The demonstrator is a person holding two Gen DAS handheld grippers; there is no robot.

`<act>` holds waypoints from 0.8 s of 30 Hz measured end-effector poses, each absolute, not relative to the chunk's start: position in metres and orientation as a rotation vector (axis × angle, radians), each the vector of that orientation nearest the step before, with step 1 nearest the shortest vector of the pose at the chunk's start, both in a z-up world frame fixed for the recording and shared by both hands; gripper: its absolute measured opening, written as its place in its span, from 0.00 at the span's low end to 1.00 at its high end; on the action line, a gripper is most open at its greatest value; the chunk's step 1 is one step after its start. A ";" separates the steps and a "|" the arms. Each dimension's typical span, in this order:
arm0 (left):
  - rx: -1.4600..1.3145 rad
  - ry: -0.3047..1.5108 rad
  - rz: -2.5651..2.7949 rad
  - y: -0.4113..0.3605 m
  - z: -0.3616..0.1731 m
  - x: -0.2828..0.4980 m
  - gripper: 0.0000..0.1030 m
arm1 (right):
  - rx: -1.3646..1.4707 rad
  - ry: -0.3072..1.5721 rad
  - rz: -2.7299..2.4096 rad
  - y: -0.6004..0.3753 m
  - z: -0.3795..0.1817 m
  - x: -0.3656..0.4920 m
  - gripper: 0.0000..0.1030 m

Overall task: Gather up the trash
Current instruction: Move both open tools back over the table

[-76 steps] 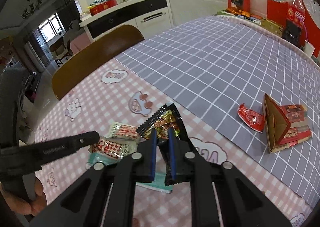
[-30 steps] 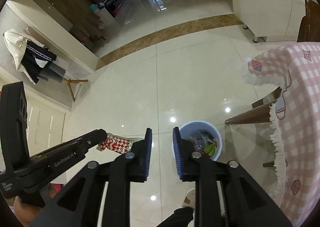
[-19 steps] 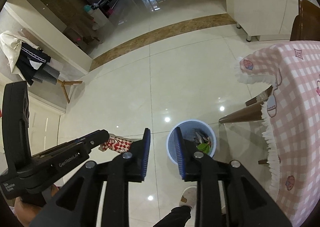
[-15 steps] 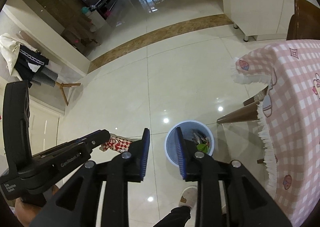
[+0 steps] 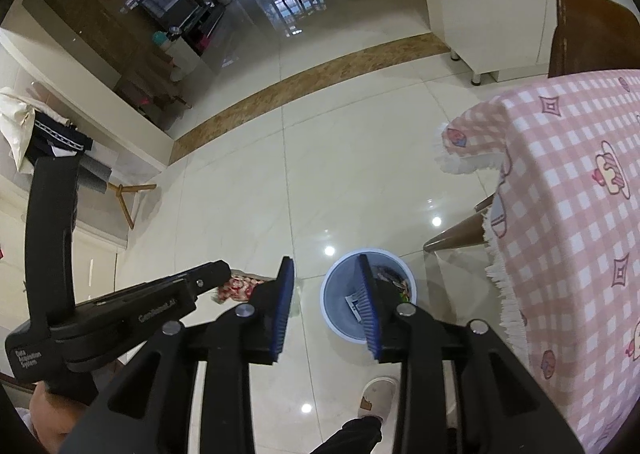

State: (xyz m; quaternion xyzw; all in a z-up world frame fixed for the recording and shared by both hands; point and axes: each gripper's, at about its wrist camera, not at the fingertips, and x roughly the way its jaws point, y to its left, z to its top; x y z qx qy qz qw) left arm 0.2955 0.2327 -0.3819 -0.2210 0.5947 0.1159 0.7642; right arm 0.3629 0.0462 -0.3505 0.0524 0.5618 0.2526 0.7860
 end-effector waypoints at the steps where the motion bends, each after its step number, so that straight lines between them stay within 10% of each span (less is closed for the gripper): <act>1: -0.479 1.304 0.250 0.231 -0.383 0.297 0.09 | 0.118 1.211 0.541 0.043 -0.350 0.363 0.31; 19: -0.545 1.348 0.248 0.197 -0.388 0.299 0.10 | 0.191 1.208 0.503 -0.021 -0.351 0.368 0.31; 24: -0.477 1.281 0.231 0.164 -0.361 0.307 0.58 | 0.220 1.186 0.488 -0.051 -0.341 0.368 0.31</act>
